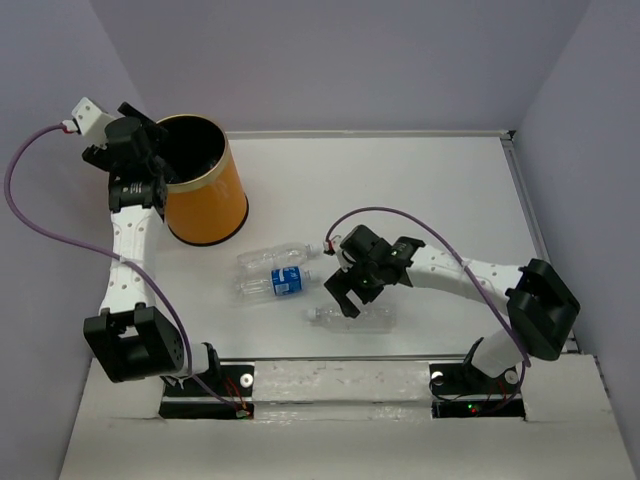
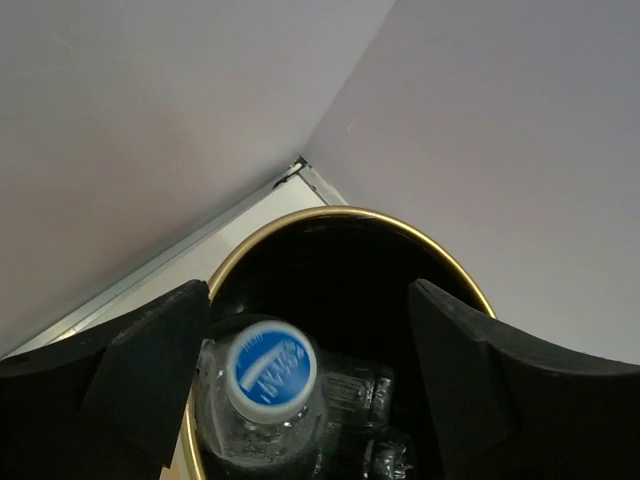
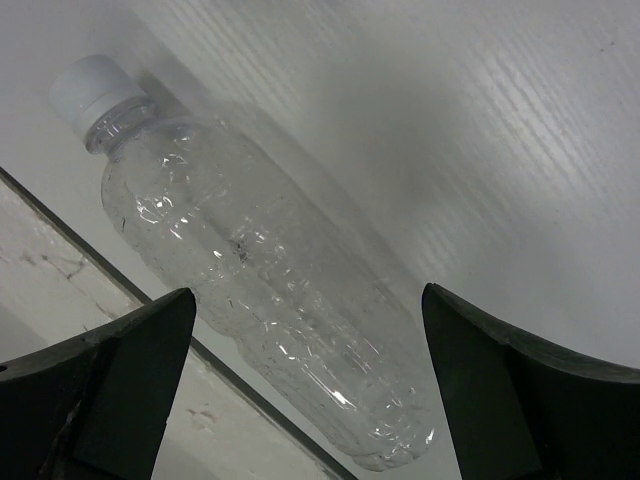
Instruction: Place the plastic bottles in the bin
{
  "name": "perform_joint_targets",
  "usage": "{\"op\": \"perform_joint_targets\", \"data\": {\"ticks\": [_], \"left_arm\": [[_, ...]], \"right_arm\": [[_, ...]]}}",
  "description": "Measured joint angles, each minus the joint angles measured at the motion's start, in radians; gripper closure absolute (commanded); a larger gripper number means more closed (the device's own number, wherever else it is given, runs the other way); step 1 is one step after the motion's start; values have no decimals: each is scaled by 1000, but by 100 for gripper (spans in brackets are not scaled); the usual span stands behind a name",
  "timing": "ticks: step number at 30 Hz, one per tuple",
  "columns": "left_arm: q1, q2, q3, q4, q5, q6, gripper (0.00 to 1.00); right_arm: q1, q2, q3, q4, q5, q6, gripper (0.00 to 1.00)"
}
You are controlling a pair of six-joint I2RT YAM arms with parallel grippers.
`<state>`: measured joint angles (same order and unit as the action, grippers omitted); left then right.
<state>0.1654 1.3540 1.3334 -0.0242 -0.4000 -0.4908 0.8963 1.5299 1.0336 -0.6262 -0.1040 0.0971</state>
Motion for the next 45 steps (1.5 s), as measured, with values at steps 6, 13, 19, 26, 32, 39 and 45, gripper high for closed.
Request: {"op": "perform_joint_targets", "data": {"ticks": [6, 13, 19, 26, 32, 39, 45], "left_arm": [[-9, -24, -37, 33, 59, -21, 1], [-157, -214, -122, 40, 168, -36, 1], [-355, -433, -172, 50, 270, -33, 1], [-402, -608, -335, 46, 471, -95, 1], [-433, -703, -484, 19, 664, -172, 1], [-493, -825, -692, 5, 760, -319, 1], [-641, -808, -770, 88, 755, -409, 1]], "right_arm": [[37, 2, 0, -44, -29, -19, 0], [52, 109, 11, -78, -71, -22, 3], [69, 168, 15, -95, -84, -11, 23], [102, 47, -11, -85, -60, 63, 39], [106, -172, -40, -56, -3, 142, 41], [106, -342, -50, 118, 31, 196, 42], [106, -347, -50, 229, 37, 217, 41]]}}
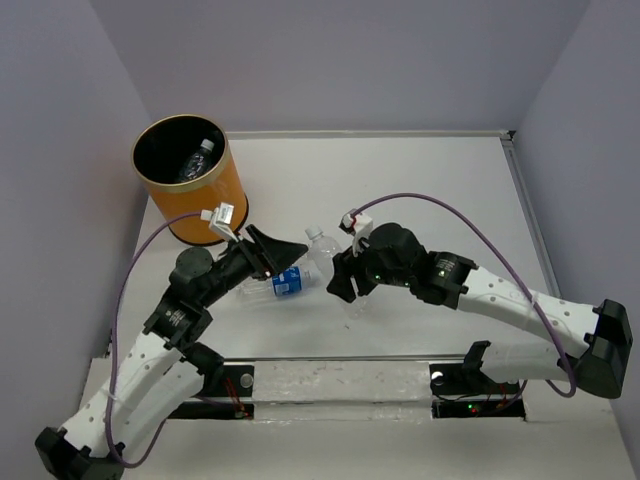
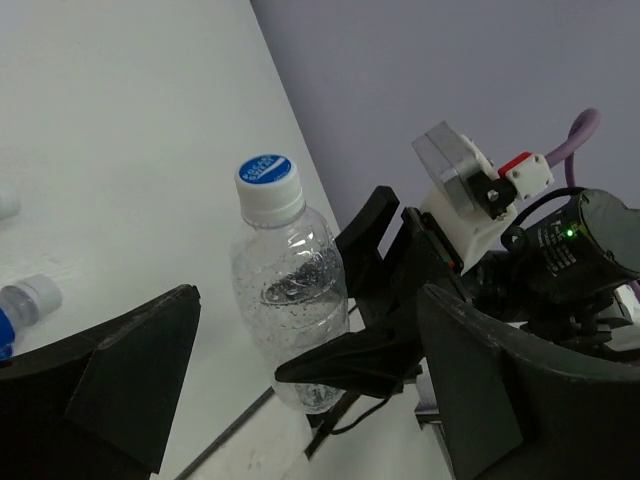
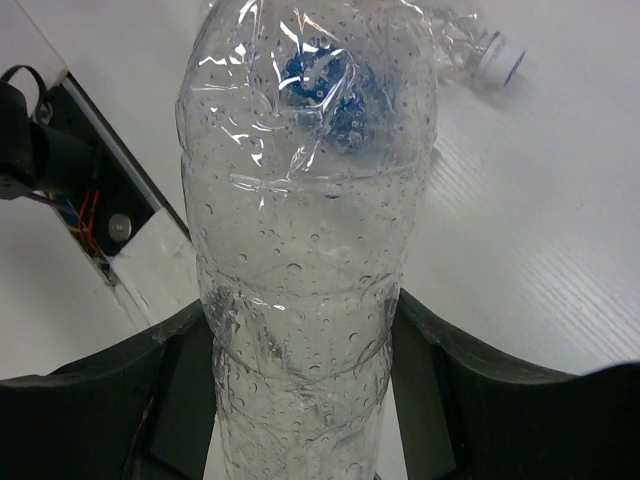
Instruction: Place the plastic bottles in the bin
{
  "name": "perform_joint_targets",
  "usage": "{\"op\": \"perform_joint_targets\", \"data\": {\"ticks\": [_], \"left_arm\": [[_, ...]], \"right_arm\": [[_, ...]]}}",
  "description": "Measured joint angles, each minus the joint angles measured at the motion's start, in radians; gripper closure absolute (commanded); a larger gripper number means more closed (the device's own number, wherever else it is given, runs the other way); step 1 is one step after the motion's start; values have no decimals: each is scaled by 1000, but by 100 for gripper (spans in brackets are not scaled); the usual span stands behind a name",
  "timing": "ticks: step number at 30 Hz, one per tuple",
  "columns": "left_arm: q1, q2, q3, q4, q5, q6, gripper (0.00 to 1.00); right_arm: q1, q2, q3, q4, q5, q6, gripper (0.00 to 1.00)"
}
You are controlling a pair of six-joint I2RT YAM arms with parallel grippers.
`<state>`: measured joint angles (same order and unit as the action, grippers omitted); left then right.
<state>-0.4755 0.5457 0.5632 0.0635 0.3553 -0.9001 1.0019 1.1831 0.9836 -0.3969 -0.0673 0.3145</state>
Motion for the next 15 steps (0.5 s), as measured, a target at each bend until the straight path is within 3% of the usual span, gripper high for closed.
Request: {"op": "perform_joint_targets", "data": {"ticks": [7, 9, 12, 15], "left_arm": [[-283, 198, -1, 125, -157, -18, 1], [-320, 259, 14, 135, -208, -14, 3], [-361, 327, 26, 146, -275, -6, 14], [-396, 357, 29, 174, -345, 1, 14]], "right_arm": [[0, -7, -33, 83, -3, 21, 41], [-7, -20, -56, 86, 4, 29, 41], [-5, -47, -89, 108, -21, 34, 41], [-5, -77, -105, 124, -38, 41, 41]]}}
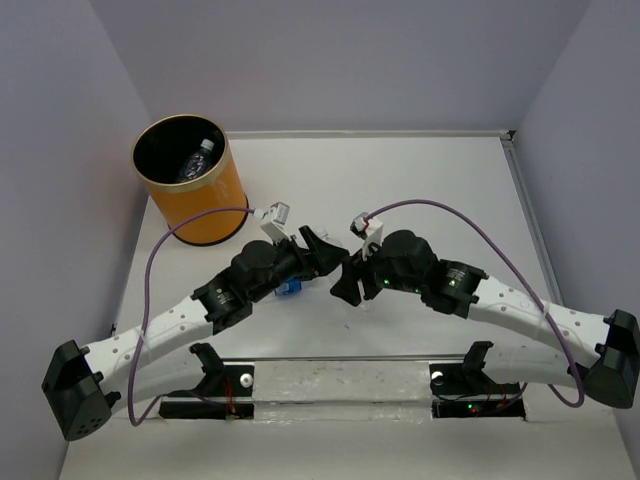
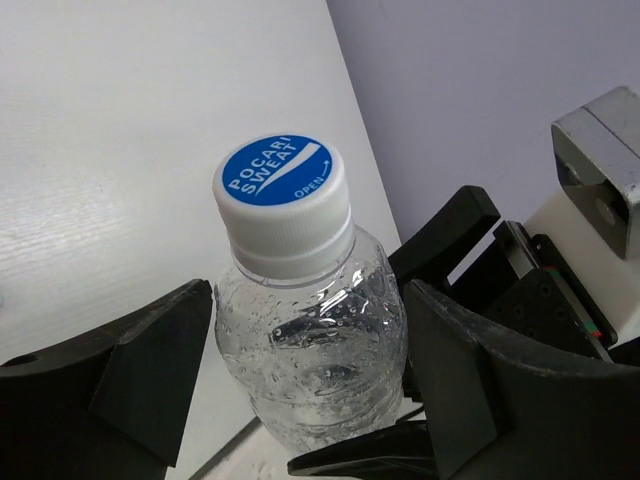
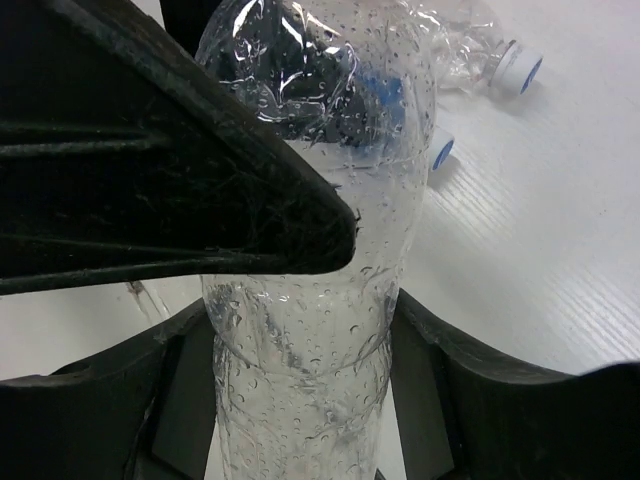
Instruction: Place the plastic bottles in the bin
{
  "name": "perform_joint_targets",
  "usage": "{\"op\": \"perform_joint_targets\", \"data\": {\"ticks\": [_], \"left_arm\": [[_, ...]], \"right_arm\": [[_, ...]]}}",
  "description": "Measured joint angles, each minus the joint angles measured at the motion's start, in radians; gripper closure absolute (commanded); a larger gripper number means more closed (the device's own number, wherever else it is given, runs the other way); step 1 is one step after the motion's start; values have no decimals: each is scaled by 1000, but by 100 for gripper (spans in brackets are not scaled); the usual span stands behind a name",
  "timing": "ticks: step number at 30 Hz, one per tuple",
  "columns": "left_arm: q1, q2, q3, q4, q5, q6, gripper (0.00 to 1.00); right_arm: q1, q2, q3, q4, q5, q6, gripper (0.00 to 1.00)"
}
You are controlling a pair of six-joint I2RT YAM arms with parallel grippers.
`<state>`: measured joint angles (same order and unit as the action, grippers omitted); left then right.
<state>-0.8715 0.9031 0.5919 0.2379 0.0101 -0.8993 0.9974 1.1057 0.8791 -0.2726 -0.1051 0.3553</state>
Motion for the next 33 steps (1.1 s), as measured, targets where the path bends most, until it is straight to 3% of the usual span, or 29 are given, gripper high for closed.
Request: {"op": "perform_joint_targets", "data": {"ticks": [3, 4, 5, 9, 13, 19, 25, 27, 33], "left_arm": [[-38, 26, 34, 10, -81, 16, 19], [-43, 33, 43, 14, -97, 20, 32], [-53, 43, 54, 17, -111, 24, 39], [-87, 75, 80, 29, -166, 38, 57], [-102, 79, 109, -6, -219, 66, 60], [-75, 74, 280, -156, -373, 176, 61], [171, 62, 504, -269, -470, 311, 61], [320, 80, 619, -314, -488, 356, 61], [609, 188, 875, -351, -533, 446, 59]], "right_arm": [[-1, -27, -14, 15, -4, 4, 41], [-1, -40, -23, 26, -7, 5, 40], [-1, -55, -31, 31, -8, 8, 40], [-2, -92, -56, 41, 1, 13, 18], [-1, -128, -76, 50, -3, 22, 1], [-1, -222, -101, 71, -8, 26, 0], [-1, -307, -169, 73, -27, 27, 9], [-1, -312, -190, 73, -27, 25, 11], [-1, -229, -201, 72, -30, -7, 19]]}}
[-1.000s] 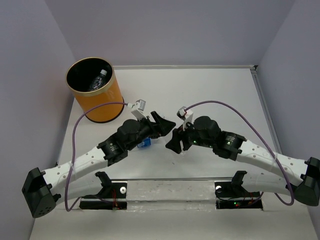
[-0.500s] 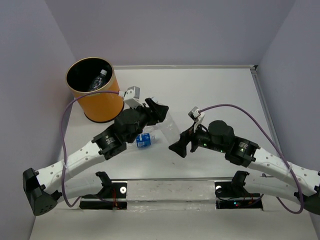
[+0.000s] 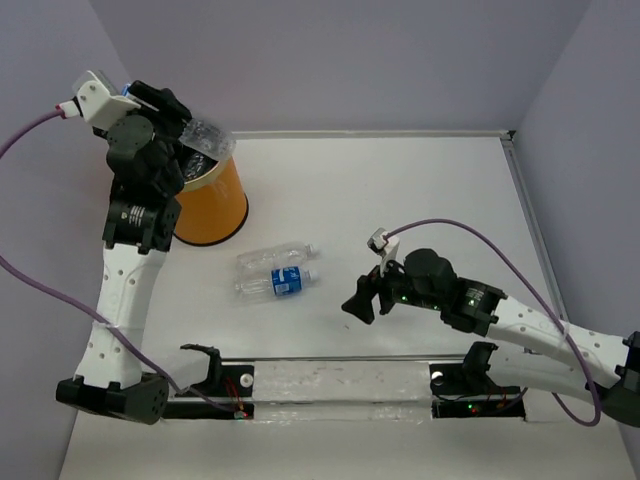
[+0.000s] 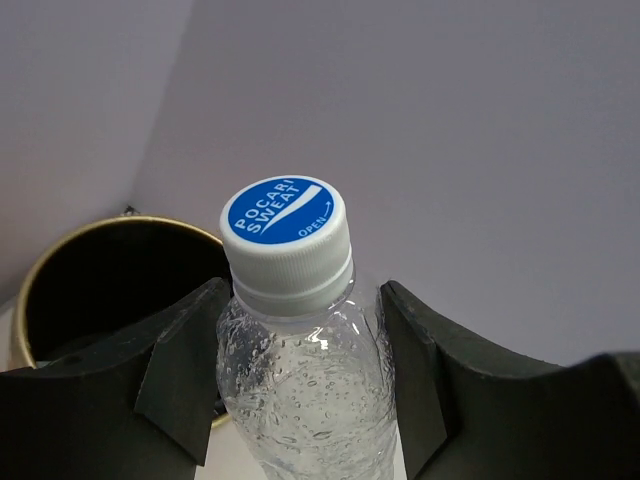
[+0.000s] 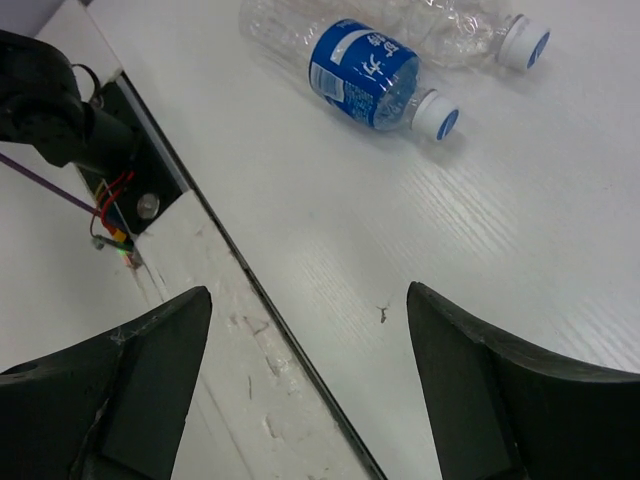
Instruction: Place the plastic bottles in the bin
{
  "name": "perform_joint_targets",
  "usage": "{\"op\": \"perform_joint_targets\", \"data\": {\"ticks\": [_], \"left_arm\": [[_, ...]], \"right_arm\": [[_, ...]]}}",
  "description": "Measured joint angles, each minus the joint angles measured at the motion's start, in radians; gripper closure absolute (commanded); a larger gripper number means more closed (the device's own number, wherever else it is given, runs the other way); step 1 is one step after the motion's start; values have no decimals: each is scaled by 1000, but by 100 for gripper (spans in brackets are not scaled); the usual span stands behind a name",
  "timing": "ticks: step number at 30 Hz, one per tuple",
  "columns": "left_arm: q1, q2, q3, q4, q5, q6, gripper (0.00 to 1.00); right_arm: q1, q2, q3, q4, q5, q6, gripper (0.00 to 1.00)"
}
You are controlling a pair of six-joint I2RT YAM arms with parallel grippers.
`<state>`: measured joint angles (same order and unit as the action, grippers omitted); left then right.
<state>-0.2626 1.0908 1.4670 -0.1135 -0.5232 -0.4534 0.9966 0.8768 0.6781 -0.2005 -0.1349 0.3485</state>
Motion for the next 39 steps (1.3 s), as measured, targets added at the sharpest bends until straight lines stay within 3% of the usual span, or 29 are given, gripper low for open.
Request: {"op": "perform_joint_targets", "data": {"ticks": [5, 9, 12, 13, 14, 16, 23, 27, 31, 39], "left_arm": [[171, 159, 148, -28, -14, 18, 55], [248, 277, 185, -58, -28, 26, 50], [290, 335, 165, -71, -32, 26, 37], [298, 342, 148, -70, -32, 26, 29], [308, 348, 122, -72, -34, 26, 16], [319, 348, 86, -73, -38, 27, 1], [308, 320, 42, -39, 59, -3, 1], [234, 222, -23, -2, 92, -4, 1], [107, 14, -174, 35, 148, -9, 1], [60, -282, -479, 64, 317, -62, 1]], "right_arm": [[0, 81, 11, 2, 0, -44, 34], [0, 178, 47, 11, -28, -97, 37], [0, 272, 91, 17, -46, -150, 32], [0, 293, 103, 21, -47, -167, 30], [0, 330, 129, 19, -50, -192, 25], [0, 389, 182, 21, -52, -225, 21], [0, 616, 406, 31, -55, -335, 2], [0, 756, 526, 13, -68, -401, 1], [0, 897, 663, -63, -100, -473, 2], [0, 1065, 824, -193, -157, -537, 2]]}}
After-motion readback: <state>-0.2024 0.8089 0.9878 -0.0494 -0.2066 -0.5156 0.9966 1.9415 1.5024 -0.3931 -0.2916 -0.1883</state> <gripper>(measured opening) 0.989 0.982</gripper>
